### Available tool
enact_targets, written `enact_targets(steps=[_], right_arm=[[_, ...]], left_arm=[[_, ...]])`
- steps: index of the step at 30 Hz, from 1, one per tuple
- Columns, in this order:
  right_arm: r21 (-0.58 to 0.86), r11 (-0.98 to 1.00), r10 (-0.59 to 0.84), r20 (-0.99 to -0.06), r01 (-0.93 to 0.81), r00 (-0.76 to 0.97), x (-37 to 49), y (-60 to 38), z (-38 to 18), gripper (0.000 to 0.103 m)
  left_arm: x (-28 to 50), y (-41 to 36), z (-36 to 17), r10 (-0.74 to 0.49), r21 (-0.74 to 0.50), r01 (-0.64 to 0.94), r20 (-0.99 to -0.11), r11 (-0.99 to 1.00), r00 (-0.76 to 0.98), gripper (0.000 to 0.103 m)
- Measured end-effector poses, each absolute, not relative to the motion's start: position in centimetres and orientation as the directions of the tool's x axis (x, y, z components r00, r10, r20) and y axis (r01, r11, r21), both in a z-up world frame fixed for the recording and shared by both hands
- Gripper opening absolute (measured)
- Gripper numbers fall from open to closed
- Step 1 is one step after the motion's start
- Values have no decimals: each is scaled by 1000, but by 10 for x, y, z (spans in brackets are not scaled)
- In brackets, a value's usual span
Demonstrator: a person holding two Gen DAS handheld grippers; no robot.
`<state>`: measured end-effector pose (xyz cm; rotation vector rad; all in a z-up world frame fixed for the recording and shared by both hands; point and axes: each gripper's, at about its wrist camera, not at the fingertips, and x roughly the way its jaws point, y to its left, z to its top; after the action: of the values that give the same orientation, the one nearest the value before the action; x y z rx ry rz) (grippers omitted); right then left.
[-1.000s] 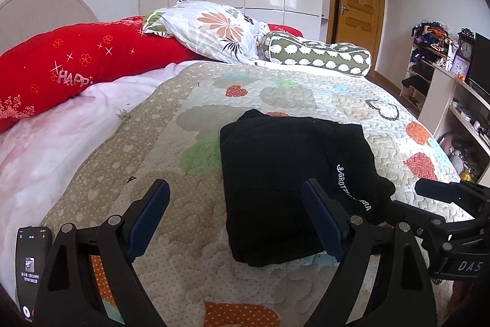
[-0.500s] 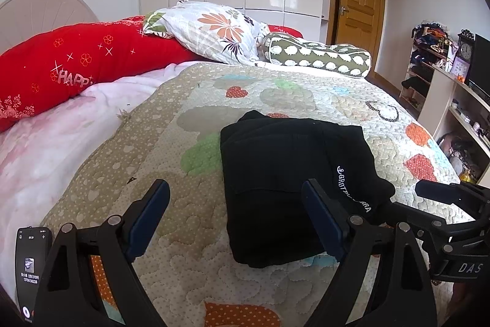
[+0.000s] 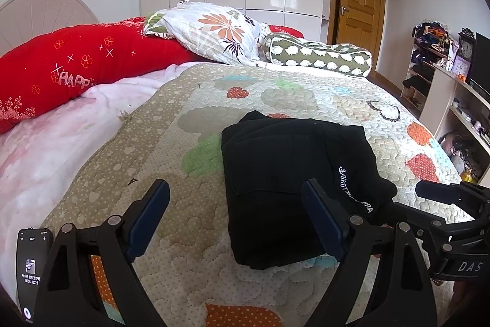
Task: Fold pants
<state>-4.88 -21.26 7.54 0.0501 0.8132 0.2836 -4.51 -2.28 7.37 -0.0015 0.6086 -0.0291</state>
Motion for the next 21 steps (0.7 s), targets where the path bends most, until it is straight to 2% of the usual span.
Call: enact_targets(steps=[21], right_arm=[[150,960,270,-711,-236,649,-47,-214,75,80]], left_arm=[[-45,-24,72,-30,-8,31,-570,999,821,89]])
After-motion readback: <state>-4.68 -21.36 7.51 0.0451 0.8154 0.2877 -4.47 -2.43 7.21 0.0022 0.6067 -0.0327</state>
